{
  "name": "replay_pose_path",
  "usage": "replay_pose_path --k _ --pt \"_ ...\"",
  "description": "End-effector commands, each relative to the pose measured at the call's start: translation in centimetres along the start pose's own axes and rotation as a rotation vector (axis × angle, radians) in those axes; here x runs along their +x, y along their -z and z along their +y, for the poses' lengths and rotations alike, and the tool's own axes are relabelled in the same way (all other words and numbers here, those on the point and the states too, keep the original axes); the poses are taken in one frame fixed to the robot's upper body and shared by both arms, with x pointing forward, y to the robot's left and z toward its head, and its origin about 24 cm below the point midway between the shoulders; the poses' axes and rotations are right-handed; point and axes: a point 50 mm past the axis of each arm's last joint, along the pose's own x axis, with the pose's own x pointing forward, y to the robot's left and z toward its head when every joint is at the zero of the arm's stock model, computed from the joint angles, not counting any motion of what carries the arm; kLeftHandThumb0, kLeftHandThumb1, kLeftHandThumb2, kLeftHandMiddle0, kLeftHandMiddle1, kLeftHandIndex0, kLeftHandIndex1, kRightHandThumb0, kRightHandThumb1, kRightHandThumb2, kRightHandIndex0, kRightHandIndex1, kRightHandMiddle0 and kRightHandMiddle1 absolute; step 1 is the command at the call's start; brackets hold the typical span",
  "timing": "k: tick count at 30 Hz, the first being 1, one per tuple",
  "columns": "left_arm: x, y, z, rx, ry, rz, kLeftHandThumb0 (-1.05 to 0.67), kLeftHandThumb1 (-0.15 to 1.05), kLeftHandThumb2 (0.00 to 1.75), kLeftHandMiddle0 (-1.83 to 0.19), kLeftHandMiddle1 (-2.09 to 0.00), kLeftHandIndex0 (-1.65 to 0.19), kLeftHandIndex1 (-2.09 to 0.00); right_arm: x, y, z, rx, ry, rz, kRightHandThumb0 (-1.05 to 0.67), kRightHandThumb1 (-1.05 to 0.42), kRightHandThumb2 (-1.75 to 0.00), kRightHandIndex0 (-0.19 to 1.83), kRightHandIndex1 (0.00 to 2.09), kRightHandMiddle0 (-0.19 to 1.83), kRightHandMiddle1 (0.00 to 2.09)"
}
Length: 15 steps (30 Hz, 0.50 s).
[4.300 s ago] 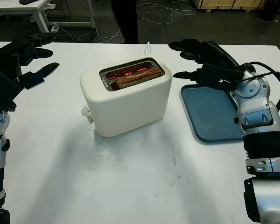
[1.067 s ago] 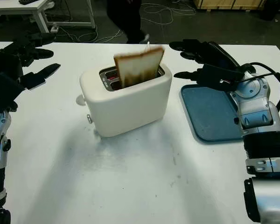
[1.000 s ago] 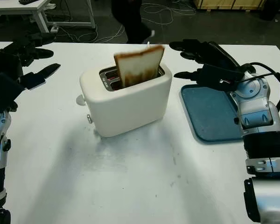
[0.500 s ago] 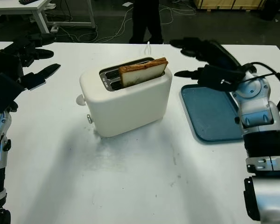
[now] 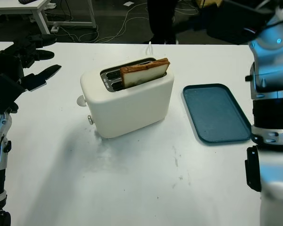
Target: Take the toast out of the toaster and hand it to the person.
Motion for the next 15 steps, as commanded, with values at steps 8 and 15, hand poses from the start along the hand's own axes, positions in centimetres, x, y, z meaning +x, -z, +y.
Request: replay_pose_path --k 8,15 --pt "0.0 0.1 -0.1 0.007 0.006 -0.015 -0.33 0.92 0.15 -0.15 -0.96 -0.31 -0.54 1.3 -1.7 3.8 -0.113 -0.307 -0.082 -0.88 -0.45 0.0 0.34 0.9 0.57 0.39" --pt "-0.2 0.2 -0.2 -0.013 -0.004 -0.001 -0.36 0.92 0.14 -0.14 -0.95 -0.31 -0.54 1.7 -1.1 6.7 -0.123 -0.467 -0.085 -0.95 -0.53 -0.01 0.13 1.11 0.43 0.48"
